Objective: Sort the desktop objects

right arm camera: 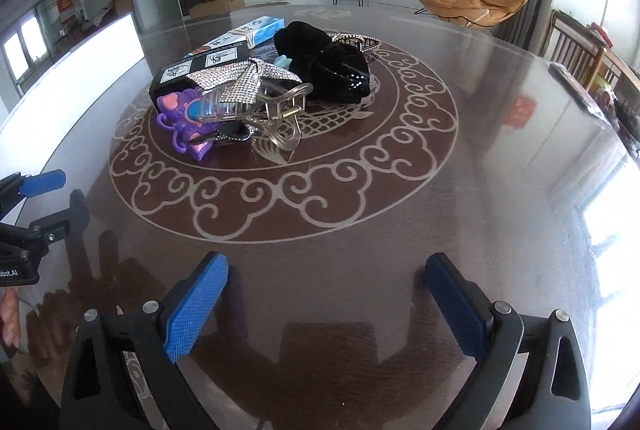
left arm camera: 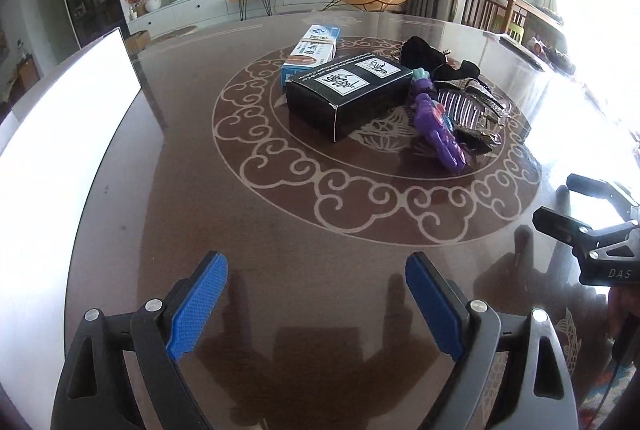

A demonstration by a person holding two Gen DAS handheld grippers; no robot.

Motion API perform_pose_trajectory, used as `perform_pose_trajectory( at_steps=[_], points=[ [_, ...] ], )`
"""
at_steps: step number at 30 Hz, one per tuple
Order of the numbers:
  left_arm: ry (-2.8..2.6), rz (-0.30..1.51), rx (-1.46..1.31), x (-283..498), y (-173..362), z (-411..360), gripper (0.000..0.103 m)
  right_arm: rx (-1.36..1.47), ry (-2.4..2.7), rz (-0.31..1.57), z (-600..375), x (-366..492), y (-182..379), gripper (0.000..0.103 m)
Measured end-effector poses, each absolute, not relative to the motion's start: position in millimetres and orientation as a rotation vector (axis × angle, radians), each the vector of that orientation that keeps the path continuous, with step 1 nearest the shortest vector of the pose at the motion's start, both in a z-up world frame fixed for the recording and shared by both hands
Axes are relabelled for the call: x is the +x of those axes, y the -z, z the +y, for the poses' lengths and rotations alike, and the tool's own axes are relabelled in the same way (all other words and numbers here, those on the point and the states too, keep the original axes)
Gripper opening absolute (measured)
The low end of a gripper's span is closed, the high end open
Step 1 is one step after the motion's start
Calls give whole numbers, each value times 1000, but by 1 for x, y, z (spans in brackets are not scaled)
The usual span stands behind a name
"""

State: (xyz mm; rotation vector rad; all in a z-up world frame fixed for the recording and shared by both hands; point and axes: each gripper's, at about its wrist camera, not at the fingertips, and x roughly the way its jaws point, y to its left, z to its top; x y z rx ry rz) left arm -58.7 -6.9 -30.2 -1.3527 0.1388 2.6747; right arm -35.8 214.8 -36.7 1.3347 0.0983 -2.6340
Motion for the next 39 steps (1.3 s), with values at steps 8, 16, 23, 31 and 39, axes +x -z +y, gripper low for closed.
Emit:
perform_pose_trajectory(
  at_steps=[8, 16, 23, 31, 39],
  points=[
    [-2722, 85, -1369, -79, 38, -11, 91, 1360, 2641, 140, 206, -42, 38, 103],
    [-2770, 36, -1418, -80, 40, -19, 103, 1360, 2641, 140, 206, -44, 38, 103],
    [-2771, 38, -1418, -80, 40, -19, 103, 1360, 2641, 140, 206, -44, 38, 103],
    [-2770, 38, -1418, -80, 41, -19, 103, 1359, 2641, 140, 206, -44, 39, 103],
    [-2770, 38, -1418, -81, 41, -20, 103, 1377, 2597, 76, 204, -51, 36, 103]
  ],
)
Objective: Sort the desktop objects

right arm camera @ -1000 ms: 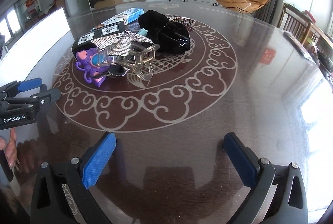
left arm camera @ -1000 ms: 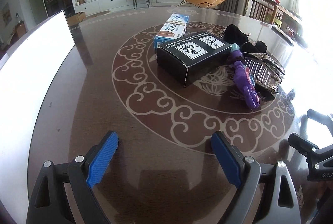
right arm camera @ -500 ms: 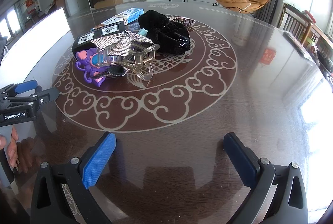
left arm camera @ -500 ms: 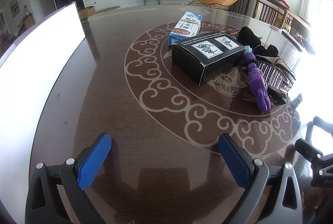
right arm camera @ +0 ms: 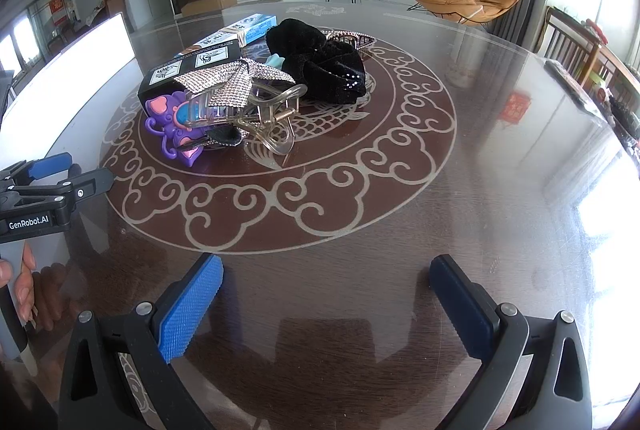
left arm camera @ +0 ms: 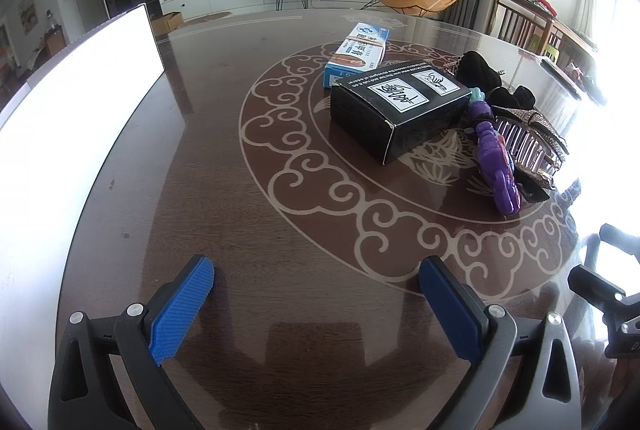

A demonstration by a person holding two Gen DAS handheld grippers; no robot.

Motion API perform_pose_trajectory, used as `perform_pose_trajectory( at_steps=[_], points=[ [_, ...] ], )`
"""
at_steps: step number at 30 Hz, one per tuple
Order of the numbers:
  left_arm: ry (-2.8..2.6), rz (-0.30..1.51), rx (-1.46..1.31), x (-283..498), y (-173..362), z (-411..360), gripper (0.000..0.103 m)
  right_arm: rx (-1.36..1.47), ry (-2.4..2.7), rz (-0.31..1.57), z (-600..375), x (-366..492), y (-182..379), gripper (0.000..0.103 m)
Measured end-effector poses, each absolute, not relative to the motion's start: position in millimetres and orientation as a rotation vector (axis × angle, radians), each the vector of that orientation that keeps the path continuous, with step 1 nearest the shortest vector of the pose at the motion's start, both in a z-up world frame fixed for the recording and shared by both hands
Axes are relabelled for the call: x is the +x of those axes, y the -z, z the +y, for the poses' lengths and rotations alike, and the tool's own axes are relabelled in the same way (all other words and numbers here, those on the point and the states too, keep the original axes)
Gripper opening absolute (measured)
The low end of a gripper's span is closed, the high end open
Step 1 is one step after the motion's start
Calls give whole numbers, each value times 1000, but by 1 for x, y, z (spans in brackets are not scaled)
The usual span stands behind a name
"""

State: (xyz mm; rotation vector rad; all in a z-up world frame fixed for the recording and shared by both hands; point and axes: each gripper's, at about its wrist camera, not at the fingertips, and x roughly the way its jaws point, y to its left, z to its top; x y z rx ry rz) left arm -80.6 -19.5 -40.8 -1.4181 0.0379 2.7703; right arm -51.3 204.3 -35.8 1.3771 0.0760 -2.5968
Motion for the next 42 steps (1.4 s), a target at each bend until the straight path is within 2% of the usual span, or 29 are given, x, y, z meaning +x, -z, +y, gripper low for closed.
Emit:
perform_pose_trajectory(
  at_steps=[2, 4, 11, 12, 13, 16, 20, 26, 27, 28, 30, 34, 42],
  points=[
    [-2770, 38, -1418, -81, 41, -20, 103, 1324, 2546, -96, 201, -57, 23, 103],
    [-2770, 38, -1418, -80, 41, -20, 103, 1262, 2556, -170, 190, -65, 7, 103],
    [-2770, 38, -1418, -80, 41, -19, 103, 1295, 2584, -160, 147, -127, 0, 102],
    [-2770, 38, -1418, -80, 41, -19, 103, 1311, 2593, -167, 149, -131, 3, 92],
    [-2770, 38, -1418, -80, 41, -20, 103, 1327, 2585, -193, 153, -134, 7, 76],
    [-2770, 38, -1418, -80, 41, -20, 103, 1333, 2562, -266, 169, -130, 17, 57],
    [-2770, 38, -1418, -81, 41, -20, 103, 1286, 2594, -196, 188, -101, 12, 51],
    [-2770, 38, -1418, -81, 41, -20, 103, 1189, 2658, -27, 216, -42, 5, 54],
    [-2770, 38, -1418, -81, 41, -20, 103, 1185, 2654, -1, 218, -37, 5, 68],
    [-2770, 38, -1418, -81, 41, -20, 103, 1180, 2654, 31, 219, -33, 5, 87],
    [-2769, 38, -1418, -81, 41, -20, 103, 1158, 2662, 115, 219, -31, 5, 96],
    [-2769, 38, -1418, -81, 41, -20, 103, 1224, 2586, 232, 206, -56, 17, 96],
    [-2769, 38, -1418, -81, 41, -20, 103, 1269, 2503, 242, 192, -104, 43, 96]
  ],
)
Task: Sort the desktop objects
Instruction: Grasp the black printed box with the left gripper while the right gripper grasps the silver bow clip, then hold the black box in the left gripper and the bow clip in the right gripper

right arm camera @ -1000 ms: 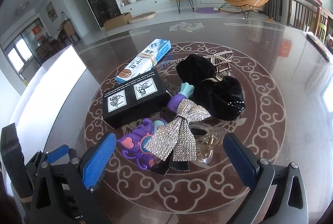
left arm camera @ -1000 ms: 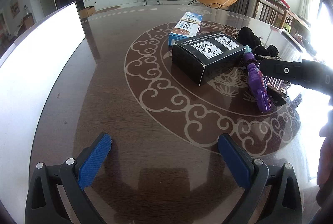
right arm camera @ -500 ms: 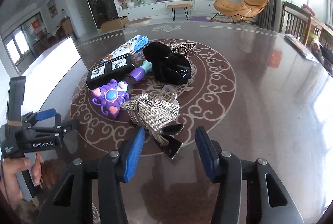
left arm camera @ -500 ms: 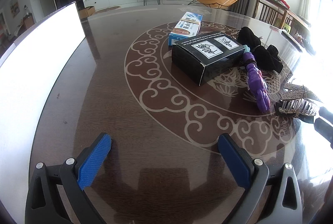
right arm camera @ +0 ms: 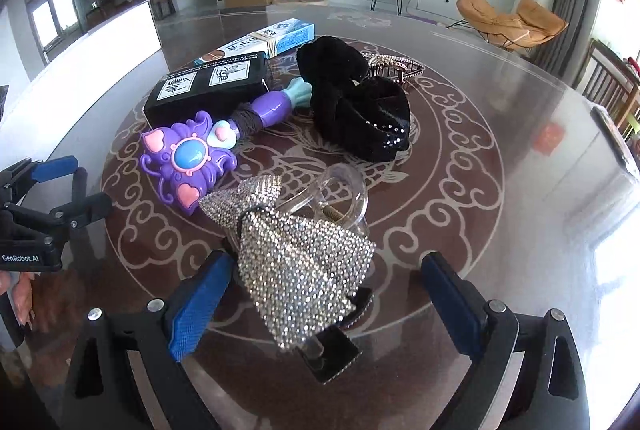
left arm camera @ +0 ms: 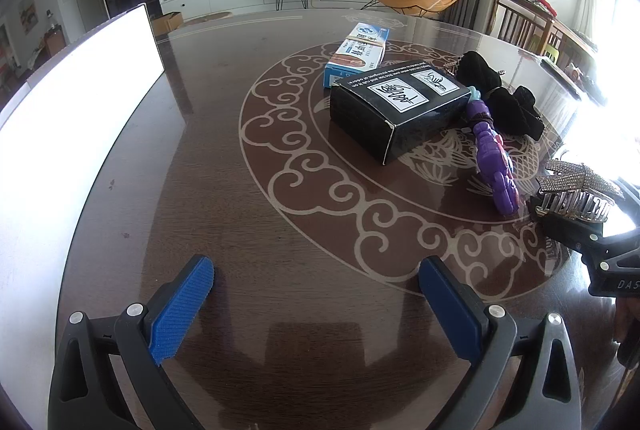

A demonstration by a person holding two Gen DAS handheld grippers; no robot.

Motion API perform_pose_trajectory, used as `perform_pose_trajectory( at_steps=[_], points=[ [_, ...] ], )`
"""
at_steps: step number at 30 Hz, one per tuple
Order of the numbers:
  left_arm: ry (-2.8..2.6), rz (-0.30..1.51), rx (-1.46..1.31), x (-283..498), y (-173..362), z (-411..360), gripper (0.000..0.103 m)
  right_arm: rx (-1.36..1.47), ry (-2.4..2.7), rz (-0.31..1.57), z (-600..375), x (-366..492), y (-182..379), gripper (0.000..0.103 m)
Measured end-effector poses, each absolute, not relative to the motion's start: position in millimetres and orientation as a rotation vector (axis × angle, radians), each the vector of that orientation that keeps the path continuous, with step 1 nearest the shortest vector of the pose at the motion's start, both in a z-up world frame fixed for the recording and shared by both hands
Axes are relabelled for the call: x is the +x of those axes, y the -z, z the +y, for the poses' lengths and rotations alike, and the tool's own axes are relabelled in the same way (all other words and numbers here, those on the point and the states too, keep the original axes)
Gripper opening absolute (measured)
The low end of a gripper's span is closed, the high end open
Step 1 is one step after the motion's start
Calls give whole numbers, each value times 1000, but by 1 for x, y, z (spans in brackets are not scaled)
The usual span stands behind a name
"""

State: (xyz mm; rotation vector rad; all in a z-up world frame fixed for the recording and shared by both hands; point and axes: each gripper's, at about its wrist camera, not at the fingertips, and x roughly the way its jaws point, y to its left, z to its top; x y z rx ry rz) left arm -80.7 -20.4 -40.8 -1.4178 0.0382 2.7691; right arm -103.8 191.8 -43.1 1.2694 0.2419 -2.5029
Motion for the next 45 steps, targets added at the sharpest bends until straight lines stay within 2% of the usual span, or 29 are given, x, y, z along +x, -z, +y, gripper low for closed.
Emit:
perform_pose_trajectory(
  at_steps=[3, 4, 7, 10, 18, 23, 24, 25, 26, 28, 30, 34, 39, 40, 43, 45],
  points=[
    [-2769, 38, -1417, -80, 41, -21, 103, 1276, 2506, 244, 191, -105, 45, 98],
    [-2769, 38, -1417, -81, 41, -21, 103, 1293, 2507, 240, 192, -106, 46, 103],
    [-2741, 50, -1423, -87, 41, -19, 103, 1291, 2510, 240, 192, -106, 45, 103],
    [-2607, 159, -1383, -111, 40, -16, 103, 1291, 2510, 240, 192, -106, 45, 103],
    [-2484, 271, -1364, -181, 36, 0, 103, 1291, 2511, 240, 192, -106, 45, 103],
    [-2464, 391, -1284, -196, 32, 23, 103, 1291, 2511, 239, 192, -106, 45, 103],
    [-2465, 408, -1260, -195, 31, 27, 100, 1291, 2511, 239, 192, -106, 45, 103],
    [-2454, 390, -1233, -194, 29, 28, 80, 1291, 2511, 239, 192, -106, 45, 103],
    [-2457, 367, -1229, -193, 27, 27, 73, 1291, 2511, 239, 192, -106, 45, 103],
    [-2486, 332, -1222, -187, 24, 27, 64, 1290, 2511, 239, 192, -106, 45, 103],
    [-2523, 285, -1233, -177, 23, 24, 59, 1290, 2511, 239, 192, -106, 45, 103],
    [-2617, 191, -1289, -133, 22, 6, 59, 1290, 2511, 239, 192, -106, 45, 103],
    [-2666, 203, -1291, -64, 24, -27, 61, 1290, 2511, 239, 192, -106, 46, 103],
    [-2673, 203, -1292, -58, 25, -34, 63, 1290, 2511, 239, 192, -106, 46, 103],
    [-2669, 202, -1313, -58, 28, -43, 82, 1290, 2511, 239, 192, -106, 46, 103],
    [-2658, 186, -1292, -65, 25, -42, 82, 1290, 2511, 239, 192, -106, 46, 103]
  ],
)
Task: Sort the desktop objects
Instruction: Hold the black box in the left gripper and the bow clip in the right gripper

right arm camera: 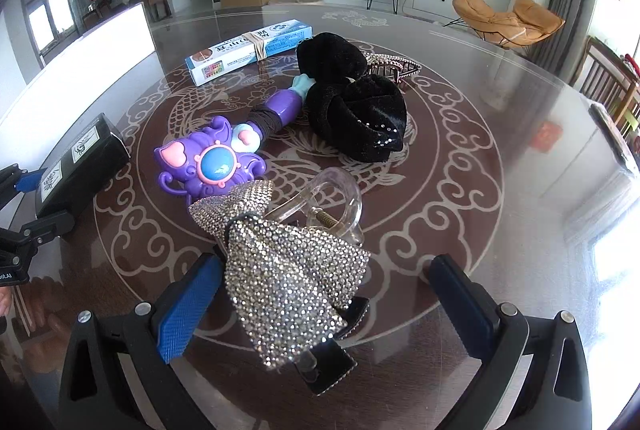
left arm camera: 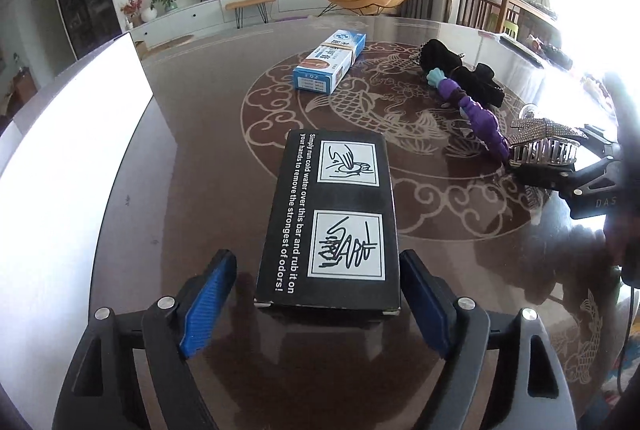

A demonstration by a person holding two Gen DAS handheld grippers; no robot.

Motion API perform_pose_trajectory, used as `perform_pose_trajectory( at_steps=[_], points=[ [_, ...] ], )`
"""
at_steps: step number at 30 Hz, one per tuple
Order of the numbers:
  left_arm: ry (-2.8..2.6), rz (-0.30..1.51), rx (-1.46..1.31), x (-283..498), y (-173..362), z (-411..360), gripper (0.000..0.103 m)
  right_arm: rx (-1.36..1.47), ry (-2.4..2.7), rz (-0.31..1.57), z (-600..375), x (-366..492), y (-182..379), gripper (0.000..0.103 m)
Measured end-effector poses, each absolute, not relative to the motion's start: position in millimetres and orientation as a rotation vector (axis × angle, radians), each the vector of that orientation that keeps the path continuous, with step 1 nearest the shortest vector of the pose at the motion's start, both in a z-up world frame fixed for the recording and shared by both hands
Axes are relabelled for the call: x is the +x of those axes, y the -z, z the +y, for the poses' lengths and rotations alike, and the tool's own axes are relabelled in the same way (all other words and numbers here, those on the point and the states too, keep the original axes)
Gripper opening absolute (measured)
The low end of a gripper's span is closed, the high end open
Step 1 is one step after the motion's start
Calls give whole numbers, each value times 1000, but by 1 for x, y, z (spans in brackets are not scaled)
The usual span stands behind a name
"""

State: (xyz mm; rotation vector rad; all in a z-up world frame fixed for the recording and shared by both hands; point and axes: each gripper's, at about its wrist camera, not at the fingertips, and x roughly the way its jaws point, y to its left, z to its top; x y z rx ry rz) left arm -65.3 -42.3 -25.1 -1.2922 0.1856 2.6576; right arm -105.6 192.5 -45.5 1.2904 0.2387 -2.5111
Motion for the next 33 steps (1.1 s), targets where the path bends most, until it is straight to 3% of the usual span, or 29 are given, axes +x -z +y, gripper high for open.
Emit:
perform_pose_trajectory(
  at_steps=[5, 9, 14, 33],
  points=[
    [-2577, 236, -1341, -88, 34, -19, 87, 1290, 2511, 239, 193, -106, 46, 103],
    [-2610, 173, -1307, -87, 36, -19, 88, 1291, 2511, 239, 193, -106, 46, 103],
    [-2628, 160, -1341, -92, 37, -20, 103, 1291, 2511, 238, 193, -105, 46, 103],
    [-2637, 148, -1354, -94, 39, -20, 103, 1290, 2513, 240, 192, -105, 46, 103]
  ],
)
